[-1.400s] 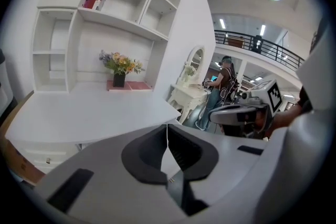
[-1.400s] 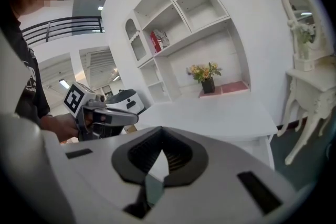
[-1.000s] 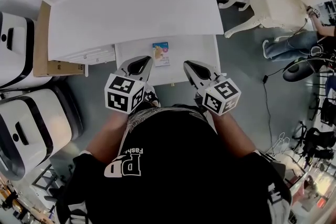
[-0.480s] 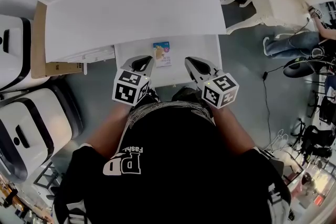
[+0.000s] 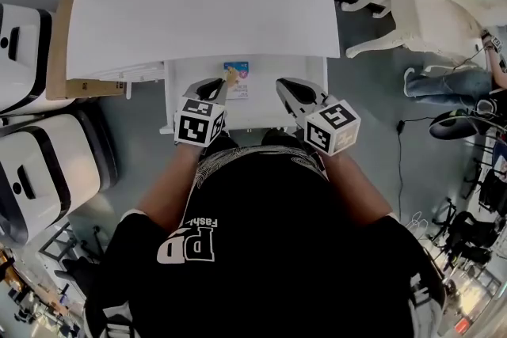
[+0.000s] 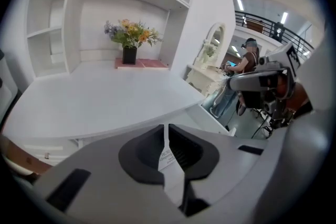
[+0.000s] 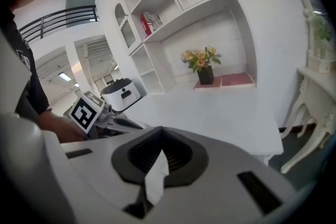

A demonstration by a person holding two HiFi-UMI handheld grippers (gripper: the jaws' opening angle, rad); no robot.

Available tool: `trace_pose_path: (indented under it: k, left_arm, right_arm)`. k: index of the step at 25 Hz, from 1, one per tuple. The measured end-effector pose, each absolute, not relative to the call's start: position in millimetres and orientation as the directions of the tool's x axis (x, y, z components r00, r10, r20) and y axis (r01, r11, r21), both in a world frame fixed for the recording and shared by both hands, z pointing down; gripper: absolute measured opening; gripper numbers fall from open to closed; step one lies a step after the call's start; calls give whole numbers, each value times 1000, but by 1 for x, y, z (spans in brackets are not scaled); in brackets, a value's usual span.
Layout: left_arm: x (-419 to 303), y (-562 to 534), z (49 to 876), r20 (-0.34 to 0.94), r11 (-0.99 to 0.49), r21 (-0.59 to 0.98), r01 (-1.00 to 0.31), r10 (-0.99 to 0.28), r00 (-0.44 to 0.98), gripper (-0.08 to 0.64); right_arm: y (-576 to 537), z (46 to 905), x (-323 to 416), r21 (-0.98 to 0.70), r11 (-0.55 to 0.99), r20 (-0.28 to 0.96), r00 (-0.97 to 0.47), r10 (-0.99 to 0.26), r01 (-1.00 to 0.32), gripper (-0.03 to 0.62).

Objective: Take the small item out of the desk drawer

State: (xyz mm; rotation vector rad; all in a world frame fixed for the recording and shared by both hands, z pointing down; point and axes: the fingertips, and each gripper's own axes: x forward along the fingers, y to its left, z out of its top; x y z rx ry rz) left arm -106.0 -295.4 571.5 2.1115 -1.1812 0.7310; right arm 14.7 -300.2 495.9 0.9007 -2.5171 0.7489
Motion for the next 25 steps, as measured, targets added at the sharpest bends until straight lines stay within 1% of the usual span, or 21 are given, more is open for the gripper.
trace_pose_path:
  k: [1,2,3,10,14,16,21,25]
  left_arm:
    - [-104,-298,578,715,-399,228,-888,-551,430,37]
    - [-102,-300,584,724,-377,220,-900,-555,410,79]
    - [-101,-301,591,734,-355,216,-909,-555,391,103]
    - [-89,-314,636,796,-236,217,-947,-519,312,146]
    - [-81,-319,669,839,-182,240,-954,-456,298,174]
    - [-79,-320,687,862,-171,234,-957,-419,286,198]
    - [-70,-320,734,918,-153,228,-962,-295,264,252]
    - [-69,-327,757,935,-103,221,-970,-261,241,300]
  right_arm:
    - [-301,497,18,-357,667,495,-738,-459,-654,9]
    - [-301,497,22,-359,676,496,-745,-446,-643,9]
    - [-301,497,25,-361,684,495,-752,-435,-634,9]
    - [-314,500,66,-370,693,488,-764,-421,-618,9]
    - [-316,506,85,-385,682,491,-763,-420,-622,9]
    - [-318,505,92,-384,680,488,-763,-424,-624,9]
    - [-325,505,115,-381,664,493,-749,-442,-643,9]
    - [-329,511,136,-377,640,516,-726,-455,-669,9]
